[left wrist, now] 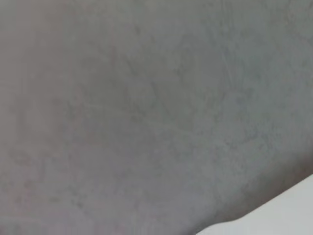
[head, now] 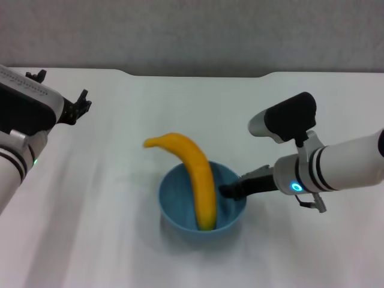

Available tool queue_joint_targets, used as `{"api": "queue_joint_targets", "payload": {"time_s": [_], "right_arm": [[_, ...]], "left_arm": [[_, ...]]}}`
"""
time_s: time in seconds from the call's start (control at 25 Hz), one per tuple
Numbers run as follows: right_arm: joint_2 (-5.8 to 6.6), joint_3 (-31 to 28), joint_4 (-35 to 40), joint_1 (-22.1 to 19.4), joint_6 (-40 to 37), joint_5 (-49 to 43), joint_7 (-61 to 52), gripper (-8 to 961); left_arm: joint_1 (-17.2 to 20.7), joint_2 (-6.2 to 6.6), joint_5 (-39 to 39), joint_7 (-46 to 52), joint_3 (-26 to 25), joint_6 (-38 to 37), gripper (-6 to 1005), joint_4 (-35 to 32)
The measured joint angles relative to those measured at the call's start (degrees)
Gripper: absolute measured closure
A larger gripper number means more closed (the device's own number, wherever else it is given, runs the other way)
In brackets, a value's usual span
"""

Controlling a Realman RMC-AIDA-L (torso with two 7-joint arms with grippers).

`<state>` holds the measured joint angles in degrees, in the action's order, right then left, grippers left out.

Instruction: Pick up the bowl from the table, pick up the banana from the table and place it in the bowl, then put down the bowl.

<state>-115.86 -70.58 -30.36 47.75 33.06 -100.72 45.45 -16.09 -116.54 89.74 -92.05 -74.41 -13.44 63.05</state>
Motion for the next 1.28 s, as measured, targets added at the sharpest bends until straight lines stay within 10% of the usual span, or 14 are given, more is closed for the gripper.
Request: {"api": "queue_joint_targets", "payload": {"time_s": [0.76, 1.28], "right_arm": [[0.66, -5.0, -23.9, -17.7, -3.5, -13.8, 1.4, 50], [0.47, -3.5, -27.9, -29.1, -25.6, -14.9, 6.9, 58]], "left_arm": [[1.2, 0.17, -0.2, 4.7, -0.2, 0.0, 107, -1.8], [1.0, 0.01, 0.0, 8.6, 0.1, 0.6, 109, -3.5]]}}
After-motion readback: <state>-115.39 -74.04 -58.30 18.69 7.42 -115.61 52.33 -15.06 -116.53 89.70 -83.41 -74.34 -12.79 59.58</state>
